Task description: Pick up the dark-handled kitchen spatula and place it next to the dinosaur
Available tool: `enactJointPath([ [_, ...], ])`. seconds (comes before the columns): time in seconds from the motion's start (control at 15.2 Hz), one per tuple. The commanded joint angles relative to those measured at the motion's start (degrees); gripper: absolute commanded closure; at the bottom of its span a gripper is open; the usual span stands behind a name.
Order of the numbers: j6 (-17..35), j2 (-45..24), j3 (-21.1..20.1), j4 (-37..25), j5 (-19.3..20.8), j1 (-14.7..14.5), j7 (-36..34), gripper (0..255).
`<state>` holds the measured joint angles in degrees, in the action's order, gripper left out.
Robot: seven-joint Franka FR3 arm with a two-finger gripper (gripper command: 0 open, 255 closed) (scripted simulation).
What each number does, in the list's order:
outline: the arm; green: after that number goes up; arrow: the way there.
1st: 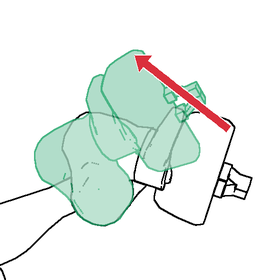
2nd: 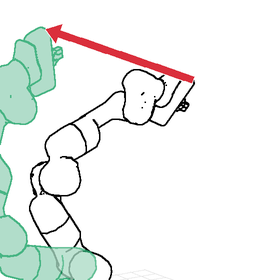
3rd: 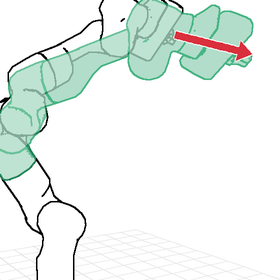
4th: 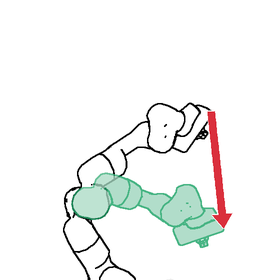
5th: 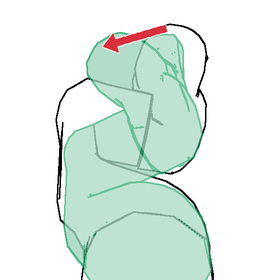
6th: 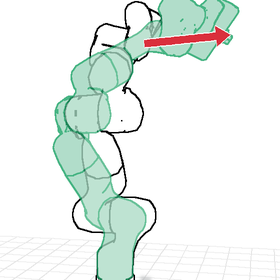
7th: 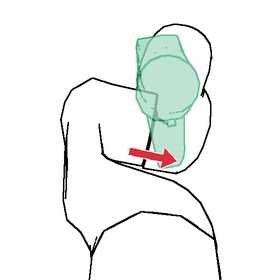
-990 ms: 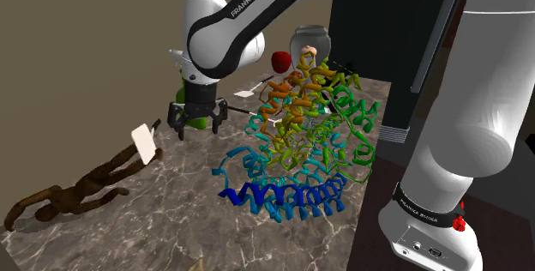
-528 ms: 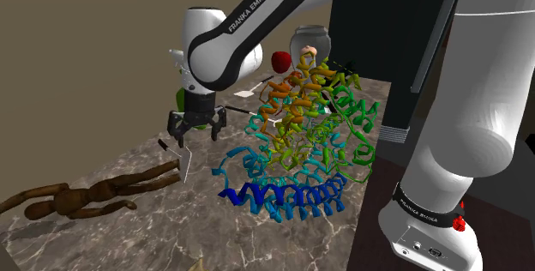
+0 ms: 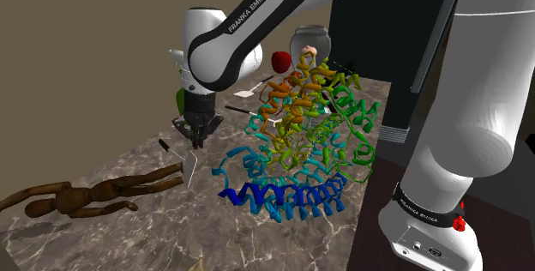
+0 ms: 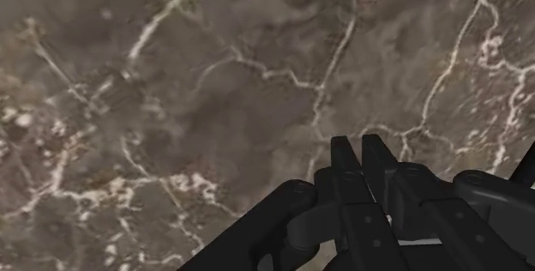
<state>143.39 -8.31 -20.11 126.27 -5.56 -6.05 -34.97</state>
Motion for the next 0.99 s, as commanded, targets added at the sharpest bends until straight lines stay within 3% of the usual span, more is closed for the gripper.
enactJointPath([
  [0.0, 0.0, 0.0, 0.0, 0.0, 0.0, 0.0, 0.0, 255],
  [0.33, 0.0, 0.0, 0.0, 0.0, 0.0, 0.0, 0.0, 255],
  [0.4, 0.0, 0.0, 0.0, 0.0, 0.0, 0.0, 0.0, 0],
  [0.59, -4.21, 1.52, -3.61, -1.32, -18.49, 3.93, 14.65, 0],
  [0.79, -11.75, 2.63, -4.92, -3.37, -33.48, 7.01, 26.1, 0],
  [0.92, -12.5, 2.25, -5.06, -3.65, -35.71, 7.15, 27.72, 0],
])
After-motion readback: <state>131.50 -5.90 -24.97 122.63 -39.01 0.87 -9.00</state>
